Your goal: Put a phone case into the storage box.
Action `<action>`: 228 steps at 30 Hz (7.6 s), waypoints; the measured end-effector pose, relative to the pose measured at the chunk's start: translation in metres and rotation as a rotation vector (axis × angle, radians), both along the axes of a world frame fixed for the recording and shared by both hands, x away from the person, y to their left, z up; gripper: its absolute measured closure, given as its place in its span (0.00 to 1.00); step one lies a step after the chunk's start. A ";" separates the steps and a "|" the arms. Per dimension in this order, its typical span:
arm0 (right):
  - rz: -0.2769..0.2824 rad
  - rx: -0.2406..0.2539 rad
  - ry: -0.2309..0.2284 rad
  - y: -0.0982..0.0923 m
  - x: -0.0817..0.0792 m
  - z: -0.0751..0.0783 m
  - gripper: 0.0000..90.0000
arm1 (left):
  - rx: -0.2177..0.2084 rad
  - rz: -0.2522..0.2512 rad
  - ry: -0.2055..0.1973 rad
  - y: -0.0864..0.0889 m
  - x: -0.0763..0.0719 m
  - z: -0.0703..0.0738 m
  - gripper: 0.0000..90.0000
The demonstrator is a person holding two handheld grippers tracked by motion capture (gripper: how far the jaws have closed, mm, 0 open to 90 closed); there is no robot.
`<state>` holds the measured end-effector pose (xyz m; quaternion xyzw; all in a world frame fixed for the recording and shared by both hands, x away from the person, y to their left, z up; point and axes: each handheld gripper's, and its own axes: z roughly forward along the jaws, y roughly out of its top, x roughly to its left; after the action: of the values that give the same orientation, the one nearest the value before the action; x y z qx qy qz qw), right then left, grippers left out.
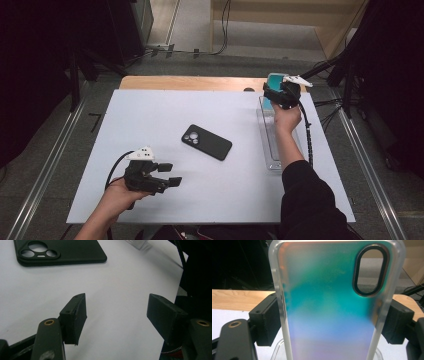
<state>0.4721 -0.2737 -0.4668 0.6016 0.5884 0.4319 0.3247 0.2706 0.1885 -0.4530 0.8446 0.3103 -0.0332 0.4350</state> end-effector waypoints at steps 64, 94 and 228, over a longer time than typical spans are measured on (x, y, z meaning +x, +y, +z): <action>0.026 -0.072 0.065 0.014 0.001 -0.014 0.12 | 0.000 -0.006 0.001 -0.003 0.001 0.000 0.36; 0.038 -0.039 0.063 0.005 -0.012 0.013 0.11 | -0.003 0.007 0.031 -0.004 0.005 0.001 0.36; 0.780 0.085 0.241 0.049 -0.238 0.011 0.13 | -0.008 0.203 0.097 -0.067 0.082 0.020 0.34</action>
<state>0.2337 -0.2246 -0.4555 0.3927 0.7877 0.4729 0.0403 0.3531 0.1217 -0.4330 0.8044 0.4150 -0.0311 0.4240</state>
